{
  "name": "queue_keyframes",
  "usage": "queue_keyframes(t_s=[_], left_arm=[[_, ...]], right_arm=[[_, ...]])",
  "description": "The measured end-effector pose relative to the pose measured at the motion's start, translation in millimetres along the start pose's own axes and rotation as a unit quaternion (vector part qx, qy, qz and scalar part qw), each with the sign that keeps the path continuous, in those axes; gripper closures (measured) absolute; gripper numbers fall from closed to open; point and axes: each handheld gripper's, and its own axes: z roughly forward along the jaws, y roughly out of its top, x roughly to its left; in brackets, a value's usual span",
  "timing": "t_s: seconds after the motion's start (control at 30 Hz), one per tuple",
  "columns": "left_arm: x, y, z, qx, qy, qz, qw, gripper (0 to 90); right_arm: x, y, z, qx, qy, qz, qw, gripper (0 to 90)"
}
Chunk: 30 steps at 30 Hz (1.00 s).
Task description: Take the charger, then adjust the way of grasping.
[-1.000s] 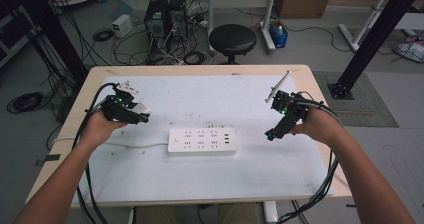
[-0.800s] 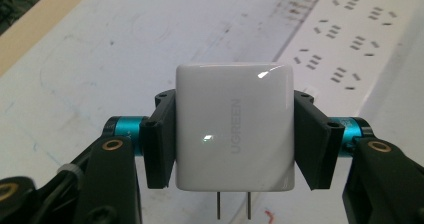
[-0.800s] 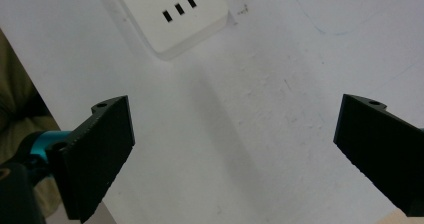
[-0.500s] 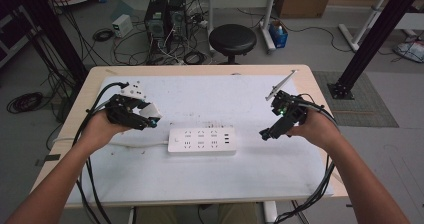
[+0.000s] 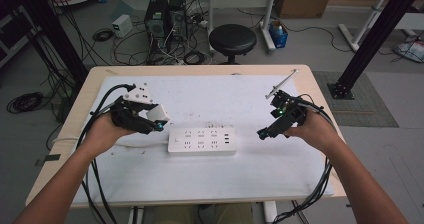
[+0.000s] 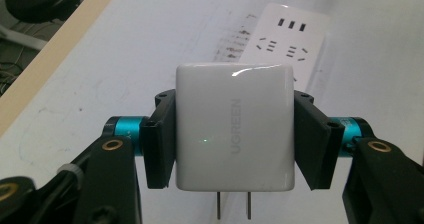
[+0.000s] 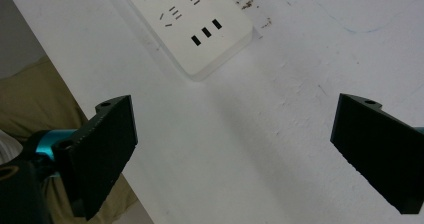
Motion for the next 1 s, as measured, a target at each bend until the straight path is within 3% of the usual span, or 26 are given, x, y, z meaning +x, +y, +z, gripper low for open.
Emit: queue_keyframes(t_s=[0.37, 0.53, 0.77, 0.8, 0.9, 0.97, 1.0], left_arm=[[-11.4, 7.2, 3.3, 0.004, -0.012, 0.015, 0.9998, 42.5], [-17.2, 12.1, 4.4, 0.006, -0.016, 0.029, 0.9995, 42.5], [-21.4, 17.9, 8.5, 0.006, -0.025, 0.039, 0.9989, 42.4], [-22.2, 19.7, 10.3, 0.005, -0.027, 0.044, 0.9986, 42.5], [-23.4, 21.5, 12.5, 0.004, -0.030, 0.046, 0.9985, 42.5], [-26.8, 25.2, 17.8, 0.000, -0.033, 0.050, 0.9982, 42.4], [-28.5, 26.9, 20.1, -0.003, -0.037, 0.049, 0.9981, 42.4]], right_arm=[[5.5, 0.3, 1.9, -0.015, 0.007, 0.011, 0.9998, 4.1], [8.3, 1.1, 4.5, -0.014, 0.019, 0.038, 0.9990, 4.0], [8.0, 2.0, 4.0, -0.042, 0.052, 0.074, 0.9951, 4.0], [6.8, 1.0, 3.7, -0.056, 0.071, 0.093, 0.9916, 4.0], [5.8, 0.2, 4.5, -0.074, 0.101, 0.112, 0.9858, 4.0], [6.3, 0.3, 4.4, -0.099, 0.133, 0.130, 0.9775, 4.0], [7.0, 0.6, 4.3, -0.109, 0.138, 0.131, 0.9758, 4.0]])
